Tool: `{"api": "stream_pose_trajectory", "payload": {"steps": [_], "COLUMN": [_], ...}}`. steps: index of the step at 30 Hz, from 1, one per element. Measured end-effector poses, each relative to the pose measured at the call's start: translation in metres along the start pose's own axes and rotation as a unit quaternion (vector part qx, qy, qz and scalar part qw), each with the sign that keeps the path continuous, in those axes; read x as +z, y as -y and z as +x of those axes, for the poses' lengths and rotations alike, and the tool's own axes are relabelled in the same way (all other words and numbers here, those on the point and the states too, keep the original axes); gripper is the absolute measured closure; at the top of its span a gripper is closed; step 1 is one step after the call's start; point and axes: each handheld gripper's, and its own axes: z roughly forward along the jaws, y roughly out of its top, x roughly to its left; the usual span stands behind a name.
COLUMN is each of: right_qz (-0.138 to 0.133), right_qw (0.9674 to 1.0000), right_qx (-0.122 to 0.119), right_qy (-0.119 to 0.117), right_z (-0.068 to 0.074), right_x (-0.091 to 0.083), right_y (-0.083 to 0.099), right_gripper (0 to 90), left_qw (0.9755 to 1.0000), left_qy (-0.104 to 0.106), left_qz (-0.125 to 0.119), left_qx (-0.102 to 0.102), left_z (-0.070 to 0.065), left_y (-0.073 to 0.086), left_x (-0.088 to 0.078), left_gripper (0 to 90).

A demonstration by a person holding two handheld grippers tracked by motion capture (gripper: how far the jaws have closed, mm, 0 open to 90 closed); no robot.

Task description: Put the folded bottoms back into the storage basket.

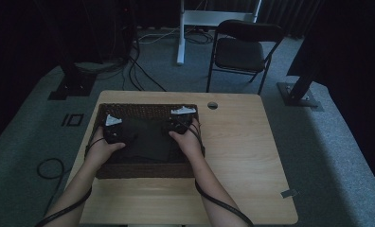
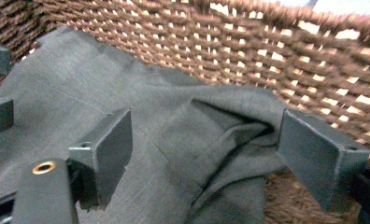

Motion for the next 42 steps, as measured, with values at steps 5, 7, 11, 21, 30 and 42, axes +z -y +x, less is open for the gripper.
{"api": "stream_pose_trajectory", "payload": {"steps": [5, 7, 11, 21, 30, 42], "right_qz": [-0.029, -0.041, -0.044, -0.041, -0.065, -0.083], "right_qw": [0.9994, 0.9989, 0.9981, 0.9974, 0.9963, 0.9956], "right_qx": [-0.009, -0.016, -0.027, -0.045, -0.043, -0.037], "right_qy": [-0.017, -0.017, -0.034, -0.039, -0.035, -0.022], "right_z": [0.003, 0.005, 0.008, 0.011, 0.005, -0.017], "right_x": [-0.008, -0.010, -0.016, -0.029, -0.053, -0.085], "right_y": [-0.008, -0.010, -0.013, -0.018, -0.022, -0.013], "right_gripper": [15.5, 15.4, 14.3, 14.2, 14.2, 14.2], "left_qw": [0.9997, 0.9997, 0.9996, 0.9993, 0.9975, 0.9942], "left_qy": [0.003, 0.007, 0.011, 0.017, 0.029, 0.047], "left_qz": [-0.023, -0.024, -0.025, -0.032, -0.064, -0.094], "left_qx": [-0.005, -0.004, 0.002, 0.003, 0.011, 0.025], "left_z": [-0.003, -0.004, -0.007, -0.012, -0.020, -0.034], "left_y": [-0.009, -0.012, -0.016, -0.022, -0.030, -0.027], "left_x": [-0.008, -0.011, -0.017, -0.029, -0.049, -0.074], "left_gripper": [19.1, 19.1, 19.0, 19.0, 19.0, 19.0]}}
